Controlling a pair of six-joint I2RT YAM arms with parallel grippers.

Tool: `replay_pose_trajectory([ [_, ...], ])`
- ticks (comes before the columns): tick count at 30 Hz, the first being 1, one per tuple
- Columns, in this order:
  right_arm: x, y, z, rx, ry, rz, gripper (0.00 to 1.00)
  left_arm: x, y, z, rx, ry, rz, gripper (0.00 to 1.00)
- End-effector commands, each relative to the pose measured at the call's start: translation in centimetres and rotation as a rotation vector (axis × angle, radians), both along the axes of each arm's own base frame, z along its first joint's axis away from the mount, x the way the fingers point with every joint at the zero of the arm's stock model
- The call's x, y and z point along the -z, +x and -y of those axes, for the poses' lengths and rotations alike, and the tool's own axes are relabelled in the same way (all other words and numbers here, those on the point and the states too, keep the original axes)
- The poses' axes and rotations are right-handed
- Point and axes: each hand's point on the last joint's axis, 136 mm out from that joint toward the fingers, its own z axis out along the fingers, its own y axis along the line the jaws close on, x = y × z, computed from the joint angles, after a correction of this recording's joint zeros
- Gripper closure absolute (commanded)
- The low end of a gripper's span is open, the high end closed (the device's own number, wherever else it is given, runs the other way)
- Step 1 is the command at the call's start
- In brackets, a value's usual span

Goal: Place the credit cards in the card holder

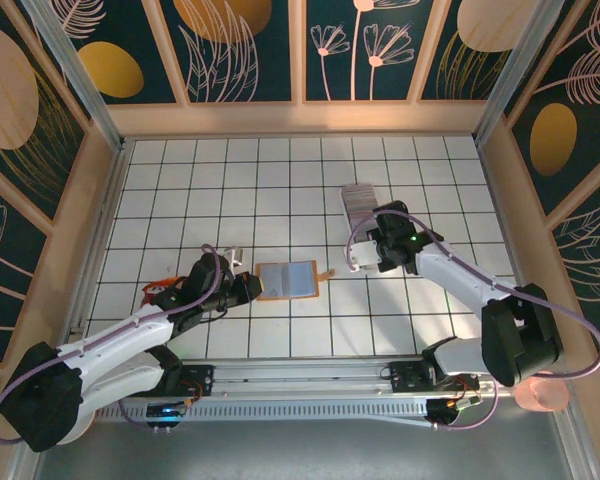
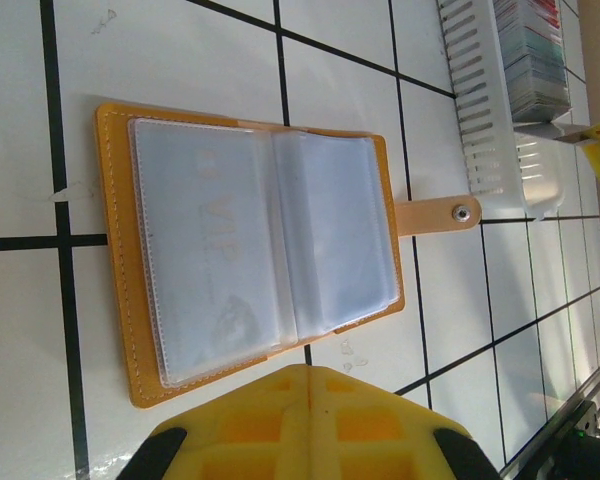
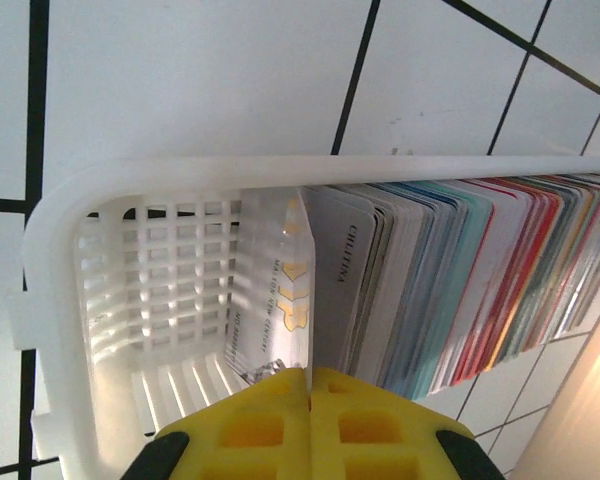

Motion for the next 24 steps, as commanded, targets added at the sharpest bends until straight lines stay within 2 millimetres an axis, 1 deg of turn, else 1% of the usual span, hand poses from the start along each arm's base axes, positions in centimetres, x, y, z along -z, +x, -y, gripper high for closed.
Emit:
replay_pose_trajectory([
  [1,-1.8,-0.2,-0.3,0.016,0.043,0.01,0.95,-0.4,-0.3,0.4,0.019,-0.016,-0.003,1.0],
  [4,-2.0,-1.1,-0.4,0.012,0.062,-0.016,1.0,-0.5,-0.2,0.4,0.022,-0.013,-0.001,1.0],
  [10,-2.2,-2.0,-0.3,0.011,0.075,-0.03,1.0,-0.8,-0.1,0.4,0.026,-0.003,0.007,1.0],
  [13,-3.2,-2.1,-0.2,0.023,0.093,-0.013,1.0,-1.2,0.0,0.4,0.029,0.008,0.015,1.0],
  [15,-4.7,-2.2,-1.0,0.037,0.164,0.001,1.0,-1.4,0.2,0.4,0.025,0.007,0.022,1.0],
  [18,-8.4,-1.8,-2.7,0.141,0.354,0.021,1.0,-1.9,0.4,0.2,0.008,0.002,0.034,1.0],
  [21,-12.7,-1.2,-4.3,0.313,0.596,0.027,1.0,-2.3,0.6,-0.1,-0.02,-0.006,0.044,1.0],
  [22,-13.9,-1.3,-4.7,0.366,0.679,0.006,1.0,-2.6,0.6,-0.1,-0.026,-0.015,0.049,1.0],
  [24,-16.3,-0.9,-5.4,0.53,0.877,-0.039,1.0,-3.1,0.7,0.0,-0.029,-0.025,0.054,1.0],
])
